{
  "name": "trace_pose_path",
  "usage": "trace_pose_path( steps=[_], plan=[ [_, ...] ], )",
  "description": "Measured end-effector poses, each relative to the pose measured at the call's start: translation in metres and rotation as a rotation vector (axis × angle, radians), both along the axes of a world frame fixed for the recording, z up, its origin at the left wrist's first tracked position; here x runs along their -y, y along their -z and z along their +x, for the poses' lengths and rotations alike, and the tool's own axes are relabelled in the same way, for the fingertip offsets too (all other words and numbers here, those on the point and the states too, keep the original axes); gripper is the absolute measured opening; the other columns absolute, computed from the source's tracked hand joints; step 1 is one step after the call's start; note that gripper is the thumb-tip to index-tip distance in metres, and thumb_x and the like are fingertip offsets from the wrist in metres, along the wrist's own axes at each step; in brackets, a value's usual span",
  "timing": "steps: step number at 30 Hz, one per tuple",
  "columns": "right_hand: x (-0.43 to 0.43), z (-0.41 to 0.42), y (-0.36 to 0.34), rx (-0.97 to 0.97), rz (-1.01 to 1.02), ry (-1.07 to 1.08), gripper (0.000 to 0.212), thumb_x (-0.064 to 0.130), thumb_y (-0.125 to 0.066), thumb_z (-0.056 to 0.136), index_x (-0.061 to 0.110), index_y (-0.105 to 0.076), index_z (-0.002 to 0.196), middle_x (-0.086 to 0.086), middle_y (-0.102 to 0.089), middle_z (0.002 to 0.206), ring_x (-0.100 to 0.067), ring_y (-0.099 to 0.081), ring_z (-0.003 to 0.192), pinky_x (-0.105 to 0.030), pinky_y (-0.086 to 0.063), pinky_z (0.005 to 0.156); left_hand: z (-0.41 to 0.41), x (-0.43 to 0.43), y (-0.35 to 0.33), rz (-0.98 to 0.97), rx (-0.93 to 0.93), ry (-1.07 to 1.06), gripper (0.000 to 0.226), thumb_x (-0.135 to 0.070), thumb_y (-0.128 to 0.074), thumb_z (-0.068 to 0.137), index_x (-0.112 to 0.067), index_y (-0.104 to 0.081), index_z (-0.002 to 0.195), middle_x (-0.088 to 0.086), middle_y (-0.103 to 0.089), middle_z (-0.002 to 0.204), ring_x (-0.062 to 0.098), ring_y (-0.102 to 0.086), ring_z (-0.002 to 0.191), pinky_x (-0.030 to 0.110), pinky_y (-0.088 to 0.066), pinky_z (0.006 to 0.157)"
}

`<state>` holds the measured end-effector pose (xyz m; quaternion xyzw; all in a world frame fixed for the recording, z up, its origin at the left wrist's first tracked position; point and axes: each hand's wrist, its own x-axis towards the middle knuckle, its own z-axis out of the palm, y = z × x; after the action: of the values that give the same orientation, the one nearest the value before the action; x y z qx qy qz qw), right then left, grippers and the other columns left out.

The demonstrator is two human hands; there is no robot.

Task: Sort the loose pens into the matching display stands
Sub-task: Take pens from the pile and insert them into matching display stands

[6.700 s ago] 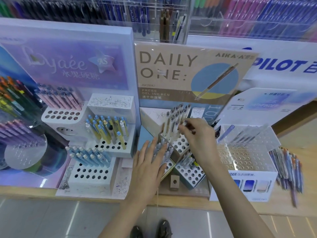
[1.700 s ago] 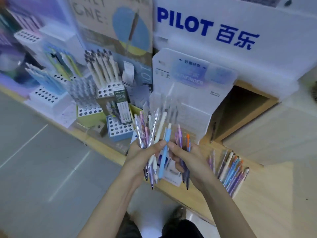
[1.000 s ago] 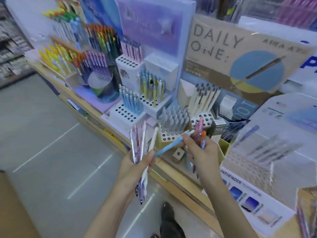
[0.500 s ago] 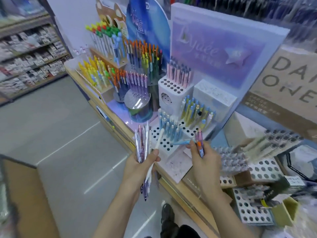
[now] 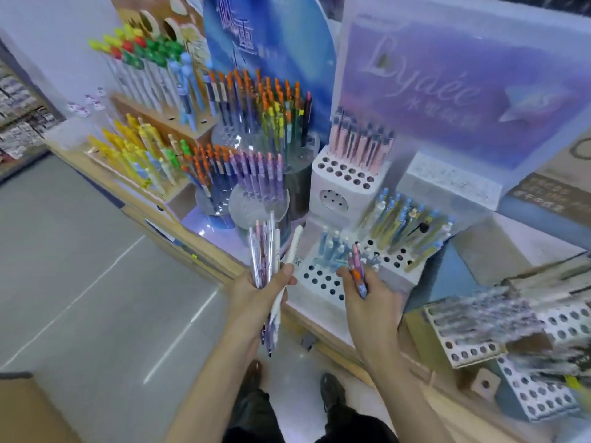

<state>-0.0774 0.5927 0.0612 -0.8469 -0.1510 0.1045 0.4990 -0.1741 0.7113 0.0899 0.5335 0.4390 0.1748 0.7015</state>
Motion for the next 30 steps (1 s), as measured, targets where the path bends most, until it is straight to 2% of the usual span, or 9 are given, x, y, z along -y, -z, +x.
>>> trace_pose_path(
  steps=[4,7,9,13,17,21,24,27,30],
  plan=[
    [-0.024,-0.014,0.004,-0.007,-0.006,0.162,0.013,0.011,-0.057,0.093,0.010,-0.062,0.081,0.003,-0.047,0.055,-0.013,-0.042,0.052,-0.020,-0.031,0.049,-0.002,-0.038,-0.003,-0.026,0.044,0.107,0.005,-0.013,-0.067,0.084,-0.009,-0.064,0.082,-0.004,-0.065,0.054,0.004,-0.055,0.046,0.015,-0.045,0.048],
    [-0.039,-0.019,0.013,-0.009,-0.020,0.250,0.016,0.011,-0.055,0.094,0.009,-0.059,0.079,-0.002,-0.049,0.057,-0.016,-0.043,0.052,-0.018,-0.031,0.048,-0.002,-0.064,-0.002,-0.023,0.046,0.228,0.005,-0.011,-0.066,0.084,-0.011,-0.065,0.079,-0.005,-0.066,0.054,0.002,-0.058,0.047,0.013,-0.046,0.048],
    [-0.047,-0.021,0.015,-0.010,-0.020,0.284,0.018,0.012,-0.054,0.095,0.004,-0.060,0.081,-0.005,-0.050,0.059,-0.023,-0.045,0.056,-0.022,-0.030,0.049,-0.003,-0.077,-0.002,-0.029,0.041,0.280,0.010,-0.010,-0.065,0.085,-0.011,-0.063,0.076,-0.006,-0.061,0.048,0.002,-0.052,0.041,0.014,-0.042,0.044],
    [-0.057,-0.022,0.009,0.031,-0.030,0.298,0.019,0.013,-0.054,0.095,-0.001,-0.063,0.085,-0.016,-0.059,0.067,-0.032,-0.052,0.063,-0.034,-0.032,0.055,-0.004,-0.097,0.000,-0.041,0.032,0.367,0.009,-0.016,-0.068,0.084,-0.012,-0.066,0.076,-0.001,-0.066,0.061,0.007,-0.051,0.049,0.018,-0.045,0.052],
    [-0.066,-0.021,0.013,0.158,-0.126,0.278,0.016,0.005,-0.057,0.093,0.013,-0.058,0.079,0.009,-0.045,0.054,-0.008,-0.041,0.050,-0.013,-0.032,0.048,-0.006,-0.107,0.001,-0.073,0.026,0.416,0.006,-0.016,-0.067,0.084,-0.010,-0.065,0.083,-0.003,-0.068,0.063,0.006,-0.051,0.050,0.016,-0.046,0.051],
    [-0.069,-0.016,0.021,0.196,-0.218,0.248,0.021,0.003,-0.057,0.090,0.015,-0.051,0.075,-0.002,-0.048,0.056,-0.018,-0.040,0.049,-0.022,-0.026,0.046,-0.002,-0.115,0.003,-0.086,-0.001,0.429,0.011,-0.019,-0.068,0.083,-0.008,-0.066,0.079,-0.001,-0.067,0.063,0.008,-0.050,0.050,0.018,-0.045,0.050],
    [-0.073,-0.013,0.026,0.197,-0.275,0.202,0.020,0.002,-0.057,0.090,0.012,-0.051,0.074,-0.003,-0.047,0.061,-0.023,-0.040,0.053,-0.019,-0.023,0.045,0.000,-0.117,0.002,-0.101,0.002,0.442,0.016,-0.020,-0.069,0.082,-0.007,-0.066,0.074,0.002,-0.064,0.062,0.009,-0.049,0.049,0.018,-0.043,0.048],
    [-0.082,-0.013,0.032,0.177,-0.256,0.242,0.011,0.009,-0.058,0.092,0.002,-0.059,0.083,-0.006,-0.052,0.062,-0.023,-0.044,0.055,-0.016,-0.025,0.045,0.003,-0.119,0.000,-0.117,0.020,0.448,0.014,-0.017,-0.068,0.083,-0.005,-0.065,0.077,0.001,-0.064,0.061,0.007,-0.049,0.048,0.017,-0.044,0.048],
    [-0.092,-0.019,0.033,0.132,-0.183,0.313,0.016,0.012,-0.059,0.093,0.003,-0.059,0.105,-0.009,-0.063,0.074,-0.027,-0.054,0.058,-0.030,-0.036,0.047,0.006,-0.120,0.000,-0.123,0.025,0.450,0.013,-0.014,-0.065,0.086,-0.001,-0.063,0.084,-0.003,-0.063,0.056,0.005,-0.049,0.046,0.016,-0.043,0.046]
  ],
)
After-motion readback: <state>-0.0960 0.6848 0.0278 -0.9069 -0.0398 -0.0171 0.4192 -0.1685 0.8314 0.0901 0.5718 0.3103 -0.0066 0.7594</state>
